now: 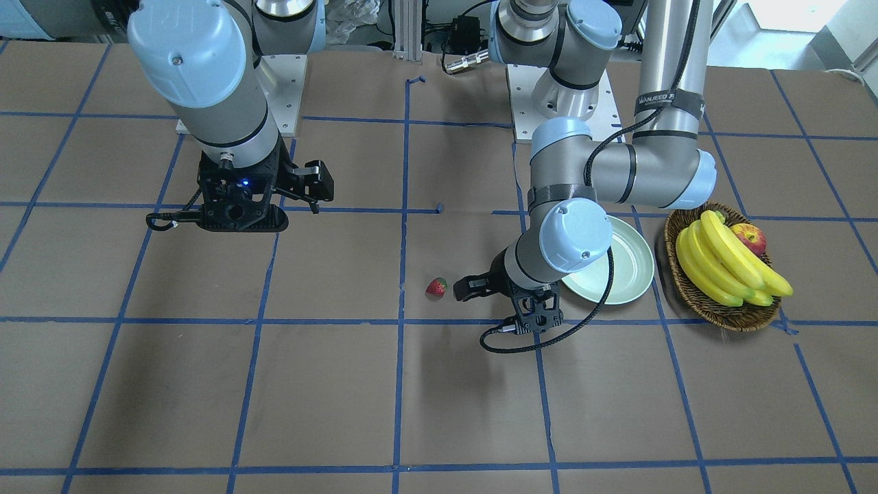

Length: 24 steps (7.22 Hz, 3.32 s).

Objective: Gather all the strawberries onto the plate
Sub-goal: 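Lower the left gripper and grasp the nearer of the two strawberries, then carry the strawberry to the plate and open the left gripper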

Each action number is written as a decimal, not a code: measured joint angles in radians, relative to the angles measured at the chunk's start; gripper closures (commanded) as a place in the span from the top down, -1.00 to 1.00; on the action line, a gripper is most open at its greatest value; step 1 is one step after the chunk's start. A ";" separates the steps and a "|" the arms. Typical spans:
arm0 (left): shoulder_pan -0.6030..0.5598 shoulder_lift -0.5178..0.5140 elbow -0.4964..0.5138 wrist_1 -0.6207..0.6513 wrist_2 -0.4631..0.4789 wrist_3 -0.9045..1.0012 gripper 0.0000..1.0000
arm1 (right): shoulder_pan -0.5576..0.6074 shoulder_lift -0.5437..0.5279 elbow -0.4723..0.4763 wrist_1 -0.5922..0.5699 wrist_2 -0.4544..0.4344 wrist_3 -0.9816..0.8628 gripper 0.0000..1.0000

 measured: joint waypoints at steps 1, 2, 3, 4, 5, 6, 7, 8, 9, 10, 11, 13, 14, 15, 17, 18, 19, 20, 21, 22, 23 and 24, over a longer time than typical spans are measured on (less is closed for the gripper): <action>-0.009 -0.012 -0.009 0.008 -0.002 -0.024 0.88 | 0.000 -0.001 0.013 -0.015 -0.002 0.008 1.00; -0.015 -0.022 -0.013 0.010 -0.004 -0.044 0.88 | 0.000 -0.001 0.023 -0.028 -0.002 0.016 1.00; -0.019 -0.031 -0.016 0.011 -0.006 -0.054 0.88 | 0.000 -0.001 0.027 -0.034 -0.002 0.021 1.00; -0.023 -0.039 -0.022 0.010 -0.007 -0.057 0.88 | 0.000 -0.001 0.028 -0.036 -0.003 0.022 1.00; -0.027 -0.045 -0.031 0.007 -0.007 -0.054 0.81 | 0.000 -0.001 0.029 -0.037 -0.003 0.023 1.00; -0.029 -0.047 -0.038 0.003 -0.007 -0.049 0.75 | 0.000 -0.001 0.030 -0.037 -0.002 0.023 1.00; -0.030 -0.048 -0.043 -0.001 -0.006 -0.045 0.49 | 0.000 -0.001 0.030 -0.037 -0.002 0.023 1.00; -0.031 -0.048 -0.045 -0.005 -0.007 -0.044 -0.05 | 0.000 -0.001 0.030 -0.038 -0.002 0.023 1.00; -0.032 -0.048 -0.046 -0.006 -0.007 -0.042 -0.52 | 0.000 -0.001 0.030 -0.038 -0.003 0.023 1.00; -0.033 -0.048 -0.044 -0.005 -0.006 -0.039 -0.92 | 0.000 -0.001 0.030 -0.038 -0.003 0.023 1.00; -0.033 -0.048 -0.042 0.000 -0.004 -0.028 -1.00 | 0.000 -0.001 0.030 -0.039 -0.003 0.023 1.00; -0.032 -0.038 -0.028 0.003 0.002 0.035 -1.00 | 0.000 -0.001 0.030 -0.039 -0.003 0.023 1.00; -0.031 -0.028 -0.012 -0.003 0.005 0.055 -1.00 | 0.000 -0.001 0.030 -0.039 -0.003 0.023 1.00; -0.027 -0.014 0.009 -0.026 0.025 0.067 -1.00 | 0.000 -0.001 0.029 -0.039 -0.003 0.023 1.00; 0.017 0.029 0.049 -0.158 0.170 0.215 -1.00 | 0.000 -0.001 0.029 -0.039 -0.004 0.023 1.00; 0.065 0.052 0.050 -0.214 0.233 0.320 -1.00 | 0.000 -0.001 0.029 -0.040 -0.005 0.023 1.00; 0.116 0.069 0.044 -0.246 0.285 0.417 -1.00 | 0.000 -0.001 0.029 -0.040 -0.004 0.023 1.00; 0.171 0.079 0.034 -0.266 0.341 0.528 -1.00 | 0.000 -0.001 0.029 -0.043 -0.004 0.023 1.00; 0.228 0.081 0.019 -0.273 0.386 0.626 -0.11 | 0.000 -0.001 0.029 -0.046 -0.005 0.023 1.00; 0.272 0.078 0.003 -0.273 0.411 0.693 0.99 | 0.000 -0.001 0.029 -0.047 -0.004 0.023 1.00; 0.295 0.072 -0.011 -0.269 0.419 0.722 1.00 | 0.000 -0.001 0.029 -0.048 -0.005 0.023 1.00; 0.304 0.071 -0.020 -0.268 0.423 0.732 1.00 | 0.000 -0.001 0.029 -0.048 -0.005 0.023 1.00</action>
